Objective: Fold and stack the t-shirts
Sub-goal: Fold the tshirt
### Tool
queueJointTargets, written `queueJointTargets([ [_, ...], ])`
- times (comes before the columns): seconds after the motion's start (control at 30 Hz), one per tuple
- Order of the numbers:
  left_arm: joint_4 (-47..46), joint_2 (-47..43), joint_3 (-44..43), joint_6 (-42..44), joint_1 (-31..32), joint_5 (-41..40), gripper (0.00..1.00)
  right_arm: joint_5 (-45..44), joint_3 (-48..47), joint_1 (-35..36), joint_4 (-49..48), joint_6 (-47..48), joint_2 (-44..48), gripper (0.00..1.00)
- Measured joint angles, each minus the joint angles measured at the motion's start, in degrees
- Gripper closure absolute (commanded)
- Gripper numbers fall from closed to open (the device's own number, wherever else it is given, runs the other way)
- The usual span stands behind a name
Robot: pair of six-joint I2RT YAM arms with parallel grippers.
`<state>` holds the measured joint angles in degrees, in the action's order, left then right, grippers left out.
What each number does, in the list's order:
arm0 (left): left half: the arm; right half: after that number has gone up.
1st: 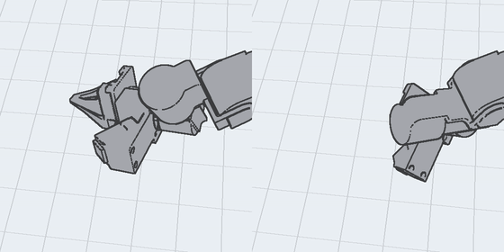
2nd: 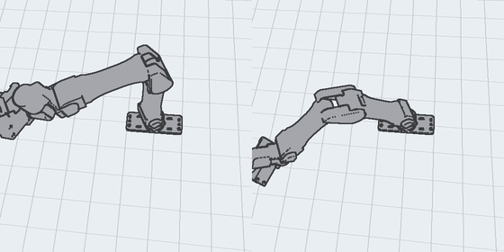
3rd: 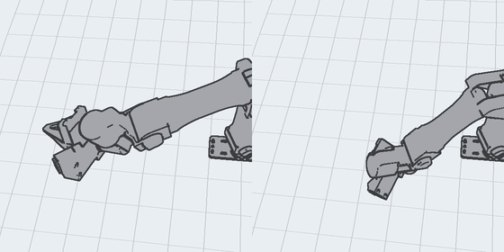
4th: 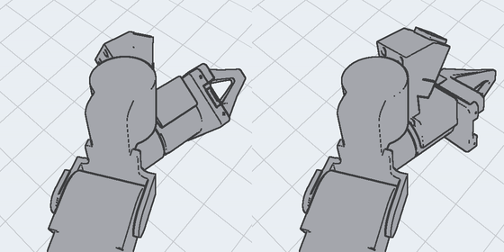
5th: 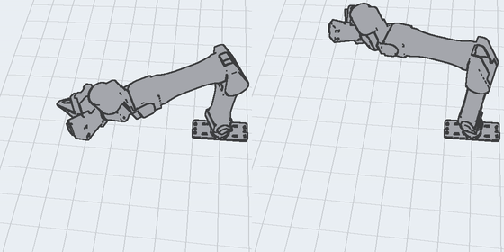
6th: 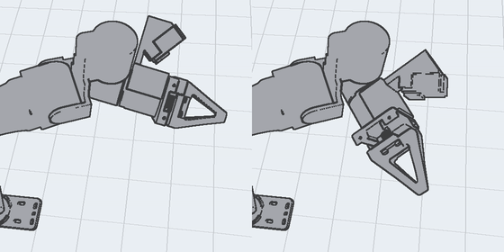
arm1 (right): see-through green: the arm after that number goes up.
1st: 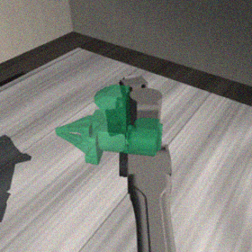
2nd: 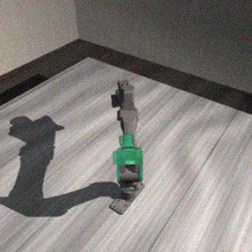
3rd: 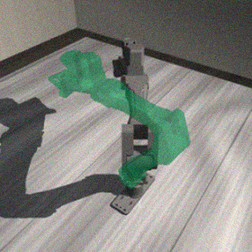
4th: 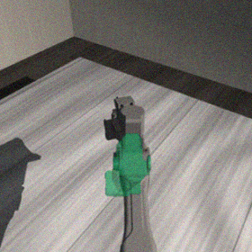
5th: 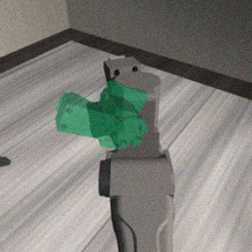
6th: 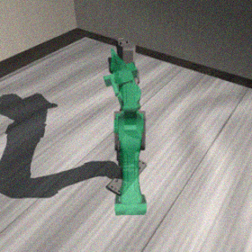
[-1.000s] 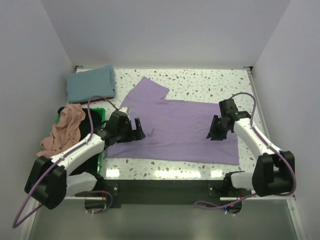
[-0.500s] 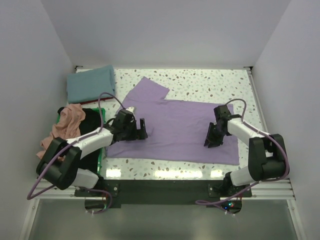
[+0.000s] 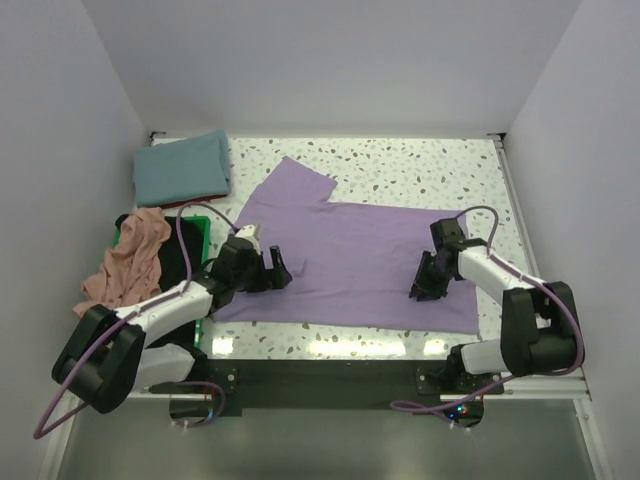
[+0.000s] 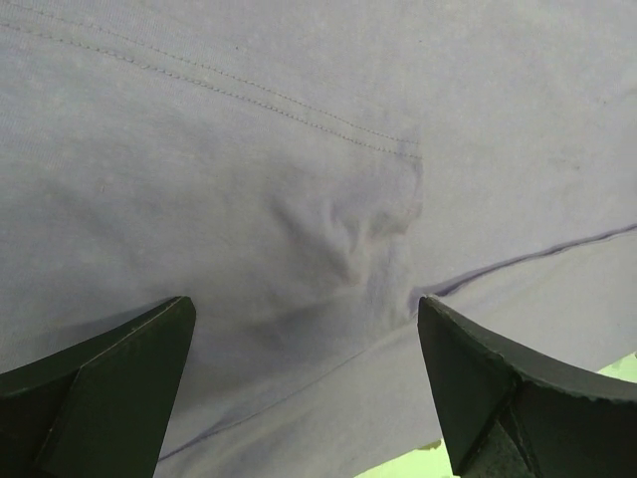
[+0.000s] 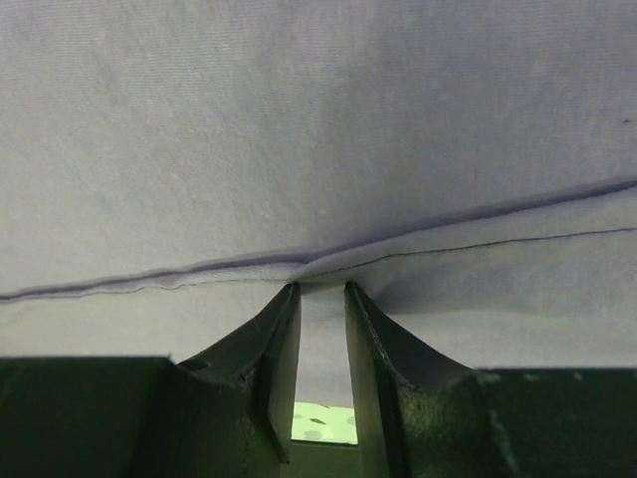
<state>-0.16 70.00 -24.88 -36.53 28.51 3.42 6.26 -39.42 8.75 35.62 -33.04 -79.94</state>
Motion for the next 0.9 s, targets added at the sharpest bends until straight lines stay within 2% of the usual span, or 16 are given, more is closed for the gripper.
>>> queueJointTargets([
  [0.27,1.5,-7.8,4.9,-2.7,0.6,1.8,0.00,-0.9,3.0,0.2,3.1,-2.2,4.4,0.70],
  [0.9,8.8,-15.0,6.6,-9.5,5.0,3.7,0.00,-3.8,2.9,0.2,9.2,-3.4,4.7,0.69],
])
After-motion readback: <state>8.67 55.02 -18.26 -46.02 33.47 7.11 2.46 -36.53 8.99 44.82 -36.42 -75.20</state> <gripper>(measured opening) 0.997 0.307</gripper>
